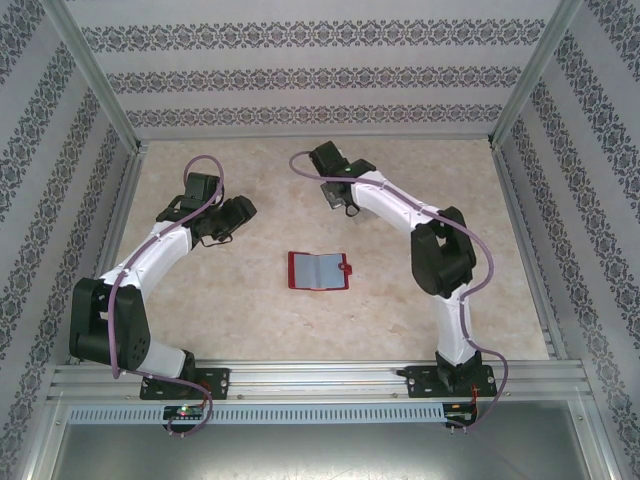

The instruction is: Put the credit cards into the card holder

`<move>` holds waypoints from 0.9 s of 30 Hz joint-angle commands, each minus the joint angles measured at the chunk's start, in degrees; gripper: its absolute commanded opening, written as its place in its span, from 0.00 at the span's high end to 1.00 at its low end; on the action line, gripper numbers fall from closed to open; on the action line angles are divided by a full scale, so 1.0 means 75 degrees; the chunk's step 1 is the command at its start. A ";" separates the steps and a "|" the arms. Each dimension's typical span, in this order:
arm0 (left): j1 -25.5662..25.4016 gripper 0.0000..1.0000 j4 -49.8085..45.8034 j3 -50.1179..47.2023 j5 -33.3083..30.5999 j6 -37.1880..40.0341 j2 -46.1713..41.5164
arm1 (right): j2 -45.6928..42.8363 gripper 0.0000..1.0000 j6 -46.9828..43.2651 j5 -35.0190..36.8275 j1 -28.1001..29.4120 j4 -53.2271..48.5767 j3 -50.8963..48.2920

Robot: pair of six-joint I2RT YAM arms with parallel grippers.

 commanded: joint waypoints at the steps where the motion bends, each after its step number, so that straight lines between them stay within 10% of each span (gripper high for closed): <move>1: 0.0001 0.36 -0.0229 0.0264 0.0442 0.0331 -0.0138 | -0.1002 1.00 0.0727 -0.1282 -0.0274 -0.0171 -0.0314; 12: -0.0054 0.33 -0.0101 0.0103 0.2930 0.1094 -0.0287 | -0.3808 1.00 0.2725 -0.5361 -0.0982 0.1578 -0.3725; 17: -0.0309 0.33 -0.0826 -0.0339 0.2791 0.1541 -0.0036 | -0.4288 1.00 0.4163 -0.7005 -0.0802 0.3343 -0.5668; 27: -0.1307 0.43 -0.0467 -0.0812 0.2697 0.1485 0.1311 | -0.3590 1.00 0.5085 -0.7670 -0.0383 0.5454 -0.7262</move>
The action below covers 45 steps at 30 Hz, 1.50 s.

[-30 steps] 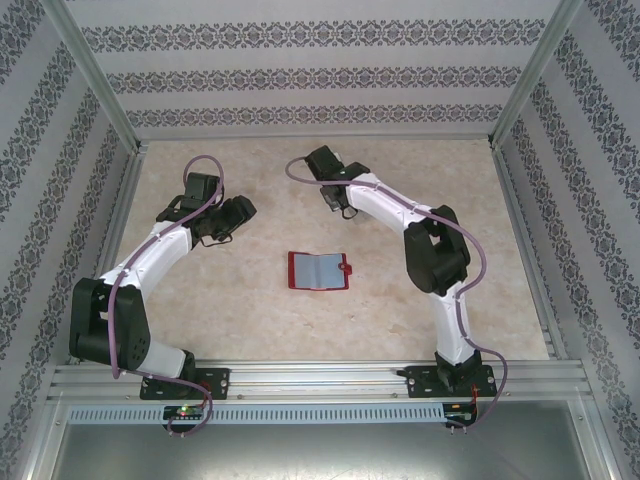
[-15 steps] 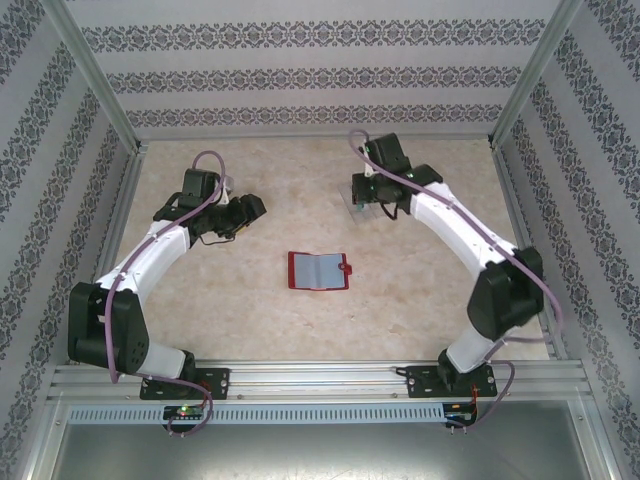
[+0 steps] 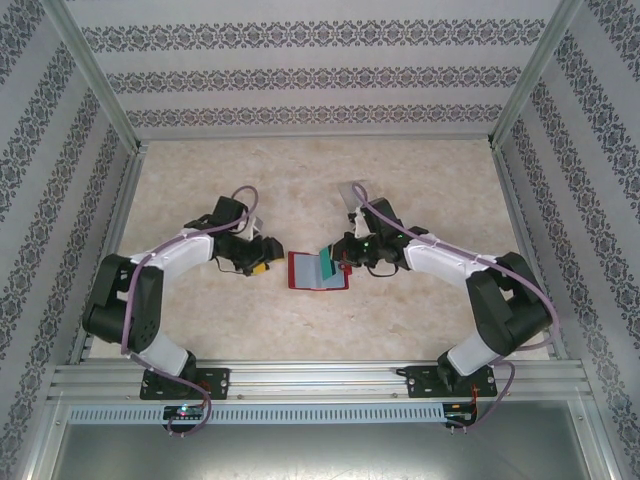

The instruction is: Put the credit cards into the card holder

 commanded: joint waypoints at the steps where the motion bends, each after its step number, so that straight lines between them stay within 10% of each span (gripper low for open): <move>1: -0.0376 0.43 -0.0088 0.0111 -0.0172 0.0219 0.0245 | 0.0305 1.00 0.0323 -0.0419 0.0007 0.1067 -0.0212; 45: -0.0933 0.58 0.0068 0.0175 -0.1530 -0.0016 0.1595 | 0.0394 1.00 0.0023 0.0160 0.0013 0.1831 -0.1168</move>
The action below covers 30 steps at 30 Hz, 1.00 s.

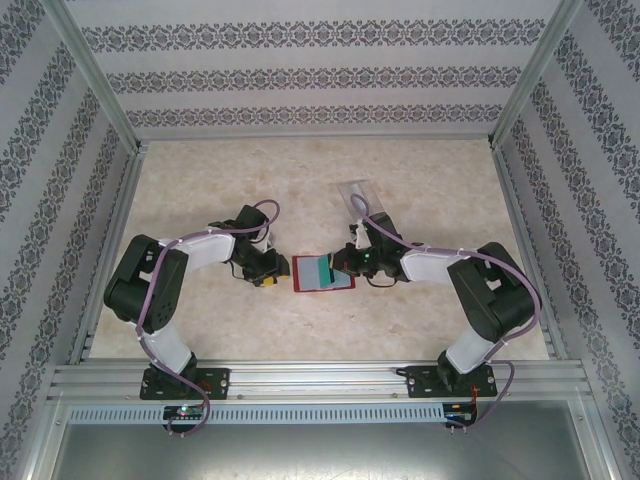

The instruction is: Put the credit cards into the card holder

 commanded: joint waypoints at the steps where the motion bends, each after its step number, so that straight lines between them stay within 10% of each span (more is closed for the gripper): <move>1: -0.0254 0.57 0.0427 -0.0138 -0.0665 -0.0010 0.0512 | -0.0031 1.00 -0.0263 0.0322 0.0137 -0.0195 -0.0029; 30: -0.0673 0.49 0.0795 -0.0156 -0.0493 -0.0216 0.0439 | 0.0437 1.00 -0.0326 -0.0479 -0.0283 -0.0166 0.0153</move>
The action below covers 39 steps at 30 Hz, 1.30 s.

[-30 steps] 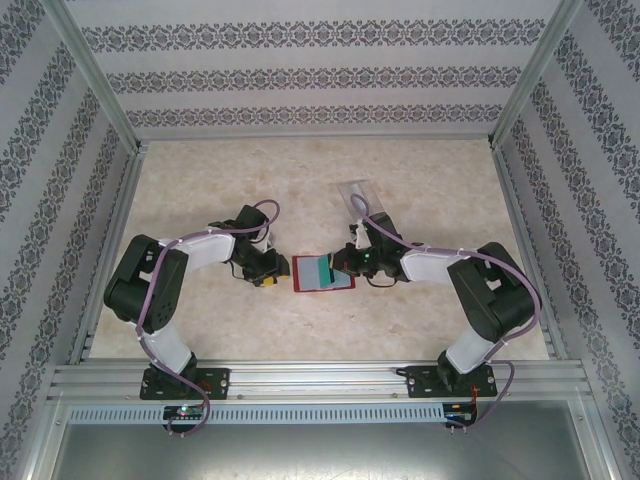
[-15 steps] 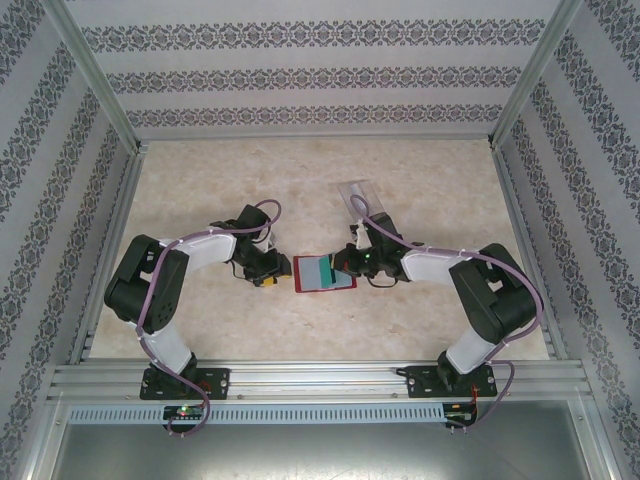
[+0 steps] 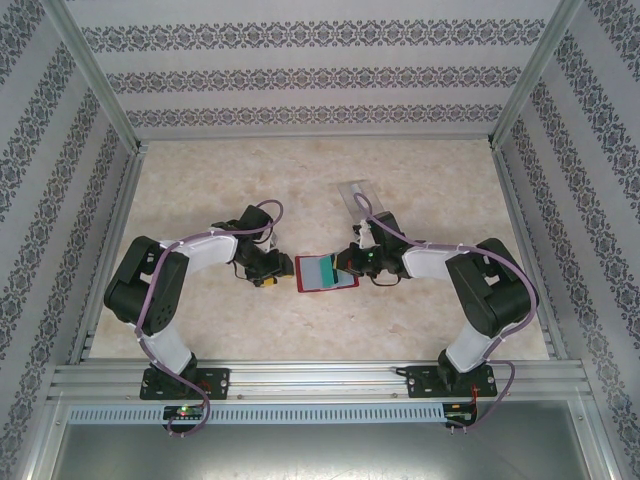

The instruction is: Put the credit cards into the card holder

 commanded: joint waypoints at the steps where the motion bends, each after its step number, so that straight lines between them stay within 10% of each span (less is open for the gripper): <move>1: -0.0449 0.49 0.0803 -0.0183 -0.0246 -0.0056 0.0544 | 0.0167 1.00 -0.0103 -0.0066 0.0040 0.0020 0.0081; 39: -0.0719 0.65 0.0563 0.0073 -0.0717 -0.0205 0.1086 | 0.1026 1.00 0.1445 0.0725 0.1390 0.2439 -0.0429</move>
